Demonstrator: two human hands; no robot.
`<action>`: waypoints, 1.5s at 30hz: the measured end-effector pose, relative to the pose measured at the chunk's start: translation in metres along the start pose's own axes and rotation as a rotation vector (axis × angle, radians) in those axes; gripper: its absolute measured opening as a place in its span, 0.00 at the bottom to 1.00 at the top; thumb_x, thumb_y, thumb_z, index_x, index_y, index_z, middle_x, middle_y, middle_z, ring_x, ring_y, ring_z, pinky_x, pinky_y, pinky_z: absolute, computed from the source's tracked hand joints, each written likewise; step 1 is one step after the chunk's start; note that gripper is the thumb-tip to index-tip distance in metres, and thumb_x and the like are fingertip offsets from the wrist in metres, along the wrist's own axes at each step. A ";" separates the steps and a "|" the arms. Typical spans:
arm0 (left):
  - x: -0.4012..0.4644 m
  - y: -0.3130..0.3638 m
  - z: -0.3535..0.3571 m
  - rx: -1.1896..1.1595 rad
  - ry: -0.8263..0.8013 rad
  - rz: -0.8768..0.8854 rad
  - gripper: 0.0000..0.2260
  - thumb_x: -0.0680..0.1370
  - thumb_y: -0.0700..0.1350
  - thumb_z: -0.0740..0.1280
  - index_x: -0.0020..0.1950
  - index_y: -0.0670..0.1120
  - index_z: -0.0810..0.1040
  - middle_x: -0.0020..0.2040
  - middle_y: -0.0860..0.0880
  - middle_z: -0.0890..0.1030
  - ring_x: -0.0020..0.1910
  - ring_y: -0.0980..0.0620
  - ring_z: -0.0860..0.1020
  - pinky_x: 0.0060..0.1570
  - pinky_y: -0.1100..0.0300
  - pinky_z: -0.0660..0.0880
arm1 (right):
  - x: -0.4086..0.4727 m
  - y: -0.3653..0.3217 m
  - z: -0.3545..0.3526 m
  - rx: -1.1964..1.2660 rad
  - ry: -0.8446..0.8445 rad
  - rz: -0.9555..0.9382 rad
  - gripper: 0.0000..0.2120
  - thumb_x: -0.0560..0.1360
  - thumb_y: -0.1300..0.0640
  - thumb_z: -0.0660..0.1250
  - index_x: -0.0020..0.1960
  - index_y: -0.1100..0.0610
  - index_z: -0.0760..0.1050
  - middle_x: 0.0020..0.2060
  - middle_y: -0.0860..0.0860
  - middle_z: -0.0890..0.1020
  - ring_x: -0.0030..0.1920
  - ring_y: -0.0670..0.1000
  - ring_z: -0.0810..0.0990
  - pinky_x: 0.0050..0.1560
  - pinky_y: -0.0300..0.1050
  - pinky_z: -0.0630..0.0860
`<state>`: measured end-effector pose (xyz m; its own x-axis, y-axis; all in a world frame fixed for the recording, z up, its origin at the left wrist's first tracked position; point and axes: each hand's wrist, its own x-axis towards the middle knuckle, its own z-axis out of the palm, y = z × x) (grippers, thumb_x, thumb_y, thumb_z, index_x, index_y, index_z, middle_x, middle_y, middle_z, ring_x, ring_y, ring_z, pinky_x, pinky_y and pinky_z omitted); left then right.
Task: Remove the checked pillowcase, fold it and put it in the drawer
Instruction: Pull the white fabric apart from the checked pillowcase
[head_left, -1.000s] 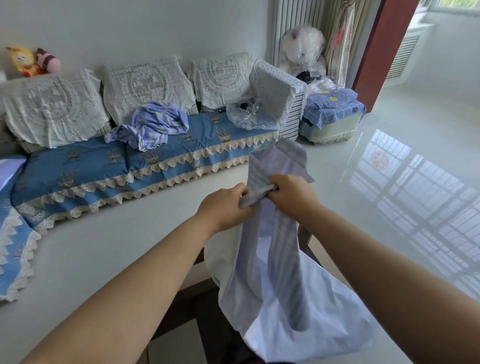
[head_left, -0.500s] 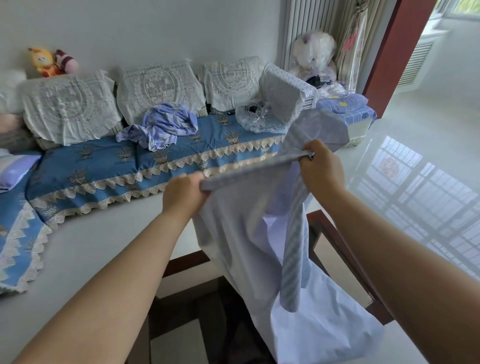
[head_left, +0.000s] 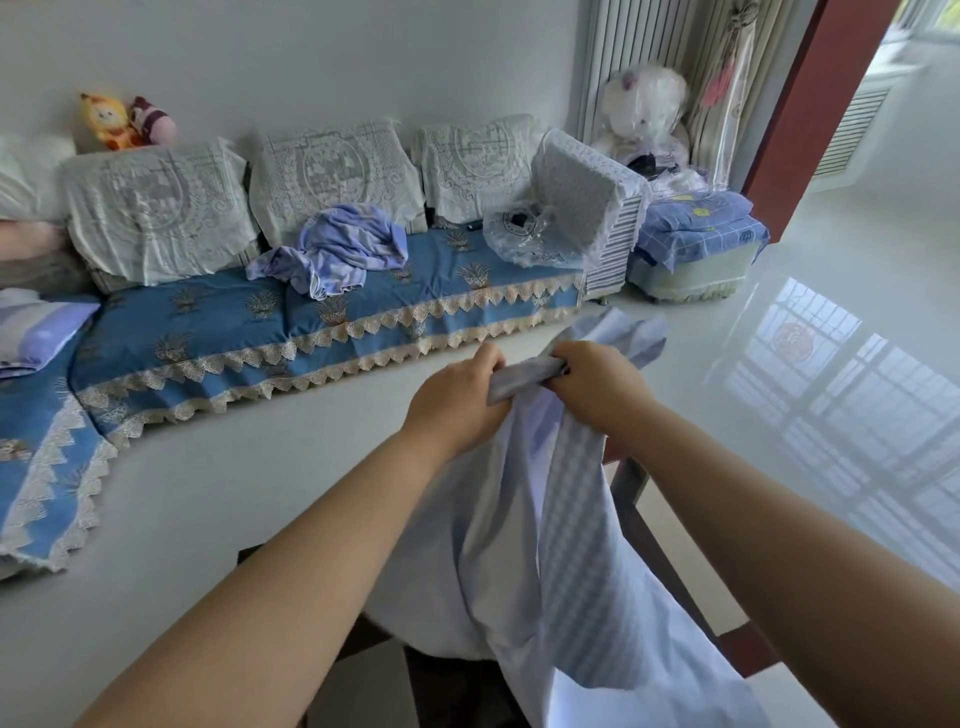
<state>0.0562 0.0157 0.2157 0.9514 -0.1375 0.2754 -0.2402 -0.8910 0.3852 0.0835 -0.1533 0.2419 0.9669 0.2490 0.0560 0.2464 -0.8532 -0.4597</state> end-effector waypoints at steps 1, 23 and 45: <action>-0.003 -0.007 0.007 -0.025 -0.020 -0.032 0.09 0.77 0.48 0.64 0.54 0.47 0.71 0.48 0.46 0.78 0.44 0.42 0.77 0.35 0.55 0.67 | -0.001 0.000 0.004 0.014 0.022 0.001 0.09 0.75 0.55 0.62 0.48 0.59 0.77 0.38 0.54 0.79 0.42 0.57 0.79 0.40 0.49 0.76; -0.014 -0.053 0.048 -0.247 -0.272 -0.337 0.10 0.75 0.36 0.61 0.40 0.48 0.78 0.41 0.48 0.80 0.45 0.44 0.77 0.37 0.58 0.66 | 0.000 0.005 -0.017 0.248 -0.010 -0.140 0.02 0.72 0.59 0.67 0.40 0.56 0.76 0.29 0.48 0.74 0.31 0.48 0.70 0.36 0.43 0.68; -0.025 0.007 0.008 -0.251 -0.161 -0.093 0.09 0.78 0.44 0.63 0.55 0.51 0.78 0.49 0.49 0.83 0.46 0.47 0.79 0.43 0.52 0.76 | -0.006 0.013 0.025 0.009 -0.208 -0.017 0.06 0.75 0.51 0.64 0.41 0.51 0.71 0.31 0.47 0.74 0.39 0.54 0.77 0.42 0.50 0.75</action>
<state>0.0322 0.0093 0.2044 0.9850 -0.1452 0.0931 -0.1716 -0.7714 0.6128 0.0795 -0.1537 0.2132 0.9279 0.3531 -0.1197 0.2608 -0.8443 -0.4682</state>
